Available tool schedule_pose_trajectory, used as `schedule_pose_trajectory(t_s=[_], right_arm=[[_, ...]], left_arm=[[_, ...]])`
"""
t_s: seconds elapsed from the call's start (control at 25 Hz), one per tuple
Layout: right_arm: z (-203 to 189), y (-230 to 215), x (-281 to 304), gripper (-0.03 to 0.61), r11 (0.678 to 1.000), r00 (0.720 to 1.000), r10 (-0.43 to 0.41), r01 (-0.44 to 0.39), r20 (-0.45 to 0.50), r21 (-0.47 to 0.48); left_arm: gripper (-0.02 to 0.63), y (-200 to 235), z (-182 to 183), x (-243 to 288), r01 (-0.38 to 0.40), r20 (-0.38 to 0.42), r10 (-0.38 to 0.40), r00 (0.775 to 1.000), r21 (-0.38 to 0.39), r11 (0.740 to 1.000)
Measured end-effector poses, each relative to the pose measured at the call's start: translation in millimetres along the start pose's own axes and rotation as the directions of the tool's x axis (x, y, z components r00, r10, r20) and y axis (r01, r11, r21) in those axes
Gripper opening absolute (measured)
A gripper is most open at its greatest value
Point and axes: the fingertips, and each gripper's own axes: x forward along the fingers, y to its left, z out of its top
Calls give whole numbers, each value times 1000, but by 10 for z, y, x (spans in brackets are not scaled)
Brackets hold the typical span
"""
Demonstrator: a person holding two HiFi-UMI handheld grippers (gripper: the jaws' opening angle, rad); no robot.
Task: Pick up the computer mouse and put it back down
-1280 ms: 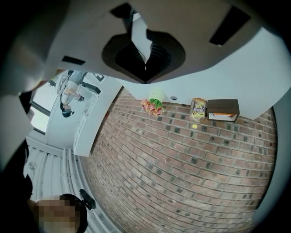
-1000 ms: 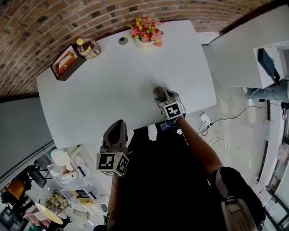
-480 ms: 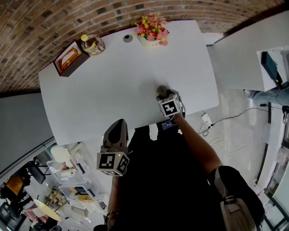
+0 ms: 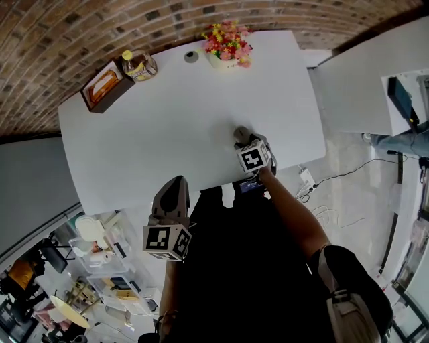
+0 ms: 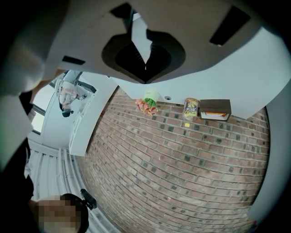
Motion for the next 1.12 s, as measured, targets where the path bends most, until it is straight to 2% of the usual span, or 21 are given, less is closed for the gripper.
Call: schedule_pose_trajectory(t_s=[0.32, 0.48, 0.72, 0.96, 1.12], right_arm=[[-17, 37, -39, 305, 1000, 1000, 14, -14, 16, 3], [53, 80, -162, 304, 999, 998, 35, -36, 55, 25], [247, 110, -472, 304, 988, 989, 65, -83, 135, 128], [501, 188, -968, 304, 973, 958, 111, -159, 263, 168], [637, 229, -1326, 304, 953, 922, 146, -228, 358, 199]], left_arm=[[14, -17, 4, -37, 5, 5, -5, 1000, 11, 1000], [14, -22, 11, -43, 11, 8, -11, 1000, 9, 1000], [14, -66, 49, 30, 42, 12, -42, 999, 20, 999], [14, -174, 100, 128, 87, 21, -88, 996, 39, 995], [14, -230, 147, 213, 116, 25, -118, 993, 46, 992]])
